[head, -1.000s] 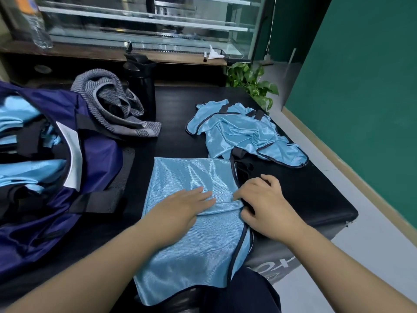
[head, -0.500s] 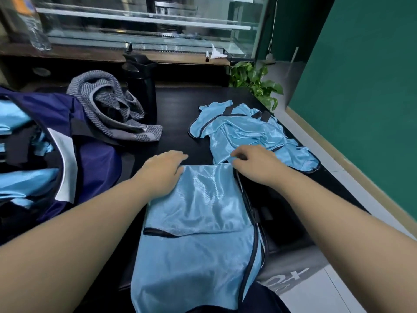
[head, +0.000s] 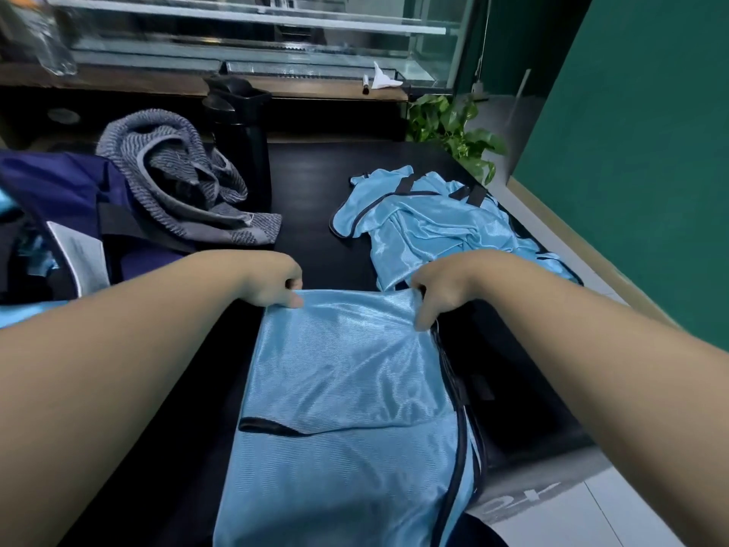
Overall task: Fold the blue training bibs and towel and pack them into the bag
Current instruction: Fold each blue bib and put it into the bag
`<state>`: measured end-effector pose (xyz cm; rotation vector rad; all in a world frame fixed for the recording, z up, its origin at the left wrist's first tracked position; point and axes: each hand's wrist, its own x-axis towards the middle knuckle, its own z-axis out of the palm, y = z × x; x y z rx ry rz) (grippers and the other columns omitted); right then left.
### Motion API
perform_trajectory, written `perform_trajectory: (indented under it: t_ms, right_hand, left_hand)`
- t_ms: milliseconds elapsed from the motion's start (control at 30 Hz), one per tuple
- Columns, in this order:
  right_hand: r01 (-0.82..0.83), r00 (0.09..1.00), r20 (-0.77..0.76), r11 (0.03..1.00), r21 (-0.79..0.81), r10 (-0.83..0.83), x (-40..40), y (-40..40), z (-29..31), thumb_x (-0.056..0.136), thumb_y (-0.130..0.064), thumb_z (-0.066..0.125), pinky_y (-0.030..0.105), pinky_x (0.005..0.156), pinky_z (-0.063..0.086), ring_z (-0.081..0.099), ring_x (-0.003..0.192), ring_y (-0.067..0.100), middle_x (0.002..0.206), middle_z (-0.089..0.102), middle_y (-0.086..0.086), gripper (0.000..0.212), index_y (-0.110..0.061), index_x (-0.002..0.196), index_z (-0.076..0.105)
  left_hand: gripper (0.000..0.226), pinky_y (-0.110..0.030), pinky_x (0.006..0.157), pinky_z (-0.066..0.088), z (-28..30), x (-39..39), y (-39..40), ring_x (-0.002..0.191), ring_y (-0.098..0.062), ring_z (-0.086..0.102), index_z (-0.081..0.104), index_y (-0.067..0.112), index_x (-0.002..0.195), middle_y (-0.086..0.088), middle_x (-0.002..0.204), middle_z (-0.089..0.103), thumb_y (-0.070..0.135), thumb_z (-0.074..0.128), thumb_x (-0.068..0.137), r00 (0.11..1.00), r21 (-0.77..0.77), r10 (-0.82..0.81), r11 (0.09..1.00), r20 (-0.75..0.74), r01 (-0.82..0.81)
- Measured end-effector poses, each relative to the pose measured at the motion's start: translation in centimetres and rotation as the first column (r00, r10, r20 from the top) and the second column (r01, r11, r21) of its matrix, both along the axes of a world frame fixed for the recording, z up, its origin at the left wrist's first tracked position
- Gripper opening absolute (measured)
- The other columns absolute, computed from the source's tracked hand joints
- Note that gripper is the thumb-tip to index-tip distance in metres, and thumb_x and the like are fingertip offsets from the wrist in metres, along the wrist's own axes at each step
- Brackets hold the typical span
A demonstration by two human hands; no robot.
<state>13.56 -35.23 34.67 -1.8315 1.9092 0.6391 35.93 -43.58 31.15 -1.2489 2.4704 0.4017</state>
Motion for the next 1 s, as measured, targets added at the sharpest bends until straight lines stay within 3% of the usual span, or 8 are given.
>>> perform_trajectory:
  t_ms: [133, 233, 400, 500, 633, 767, 900, 1000]
  right_hand:
    - [0.022, 0.998, 0.065, 0.994, -0.109, -0.015, 0.1, 0.3, 0.0, 0.081, -0.032, 0.069, 0.034, 0.082, 0.045, 0.054, 0.098, 0.024, 0.111, 0.053, 0.0, 0.042, -0.017, 0.115, 0.048]
    - [0.09, 0.979, 0.202, 0.948, -0.306, -0.027, -0.1, 0.2, -0.5, 0.082, -0.022, 0.066, 0.033, 0.074, 0.042, 0.051, 0.09, 0.024, 0.1, 0.053, 0.001, 0.031, -0.017, 0.102, 0.044]
    - [0.136, 0.967, 0.239, 0.608, -0.783, 0.091, -0.3, 2.0, -0.4, 0.085, -0.016, 0.06, 0.035, 0.075, 0.028, 0.043, 0.083, 0.022, 0.087, 0.049, -0.003, 0.023, -0.019, 0.093, 0.039]
    - [0.115, 0.962, 0.215, 0.463, -0.879, 0.17, -0.2, 4.6, -0.3, 0.08, -0.012, 0.061, 0.031, 0.073, 0.019, 0.037, 0.079, 0.019, 0.083, 0.044, -0.007, 0.024, -0.02, 0.087, 0.04]
    - [0.056, 0.948, 0.194, 0.47, -0.881, 0.251, -0.3, 9.4, -1.0, 0.072, -0.008, 0.067, 0.029, 0.08, 0.021, 0.046, 0.087, 0.021, 0.086, 0.048, -0.007, 0.035, -0.025, 0.087, 0.041]
    - [-0.028, 0.941, 0.123, 0.433, -0.901, 0.317, -0.7, 14.1, -2.6, 0.059, -0.008, 0.079, 0.024, 0.088, 0.019, 0.046, 0.096, 0.016, 0.098, 0.056, -0.004, 0.057, -0.025, 0.1, 0.044]
    - [-0.182, 0.93, -0.005, 0.452, -0.873, 0.366, -0.7, 17.5, -4.3, 0.047, -0.015, 0.084, 0.03, 0.09, 0.023, 0.046, 0.099, 0.012, 0.103, 0.047, -0.012, 0.069, -0.026, 0.104, 0.047]
    - [-0.311, 0.907, -0.103, 0.484, -0.818, 0.41, -1.0, 19.0, -6.0, 0.054, -0.036, 0.084, 0.032, 0.093, 0.026, 0.049, 0.103, 0.014, 0.11, 0.053, -0.01, 0.064, -0.024, 0.108, 0.053]
  left_hand:
    - [0.021, -0.03, 0.077, 0.034, 0.0, 0.7, -0.2, 0.088, -0.016, 0.049, 0.043, 0.026, 0.078, 0.008, 0.087, 0.053, 0.03, 0.056, 0.094, 0.999, -0.105, 0.05, 0.993, -0.013, -0.051]
    - [0.022, -0.032, 0.073, 0.016, 0.5, 1.2, 0.1, 0.091, -0.018, 0.049, 0.038, 0.025, 0.077, 0.008, 0.082, 0.053, 0.024, 0.05, 0.096, 0.98, -0.34, 0.109, 0.927, -0.166, -0.16]
    - [0.006, -0.039, 0.084, 0.027, 3.4, 2.7, 2.4, 0.101, -0.028, 0.051, 0.056, 0.022, 0.098, -0.001, 0.097, 0.055, 0.024, 0.05, 0.097, 0.851, -0.538, 0.013, 0.769, -0.526, -0.345]
    - [0.016, -0.046, 0.086, 0.038, 4.0, 4.4, 5.2, 0.095, -0.032, 0.053, 0.063, 0.017, 0.093, -0.002, 0.089, 0.052, 0.029, 0.053, 0.095, 0.782, -0.512, -0.08, 0.796, -0.618, -0.323]
    - [0.037, -0.044, 0.074, 0.045, 3.3, 6.9, 10.2, 0.079, -0.026, 0.053, 0.059, 0.02, 0.081, 0.003, 0.08, 0.052, 0.053, 0.041, 0.085, 0.76, -0.523, -0.228, 0.835, -0.609, -0.169]
    - [0.035, -0.035, 0.07, 0.041, 1.1, 8.8, 14.4, 0.075, -0.017, 0.055, 0.048, 0.032, 0.086, 0.009, 0.082, 0.057, 0.064, 0.034, 0.089, 0.769, -0.511, -0.32, 0.859, -0.553, -0.01]
    - [0.032, -0.031, 0.074, 0.04, -1.4, 9.6, 17.6, 0.078, -0.017, 0.064, 0.043, 0.031, 0.085, 0.007, 0.086, 0.064, 0.058, 0.03, 0.096, 0.794, -0.508, -0.435, 0.841, -0.425, 0.188]
    - [0.03, -0.022, 0.091, 0.031, -3.3, 10.0, 18.8, 0.092, -0.007, 0.063, 0.04, 0.034, 0.091, 0.016, 0.098, 0.062, 0.054, 0.019, 0.1, 0.842, -0.504, -0.449, 0.824, -0.3, 0.259]
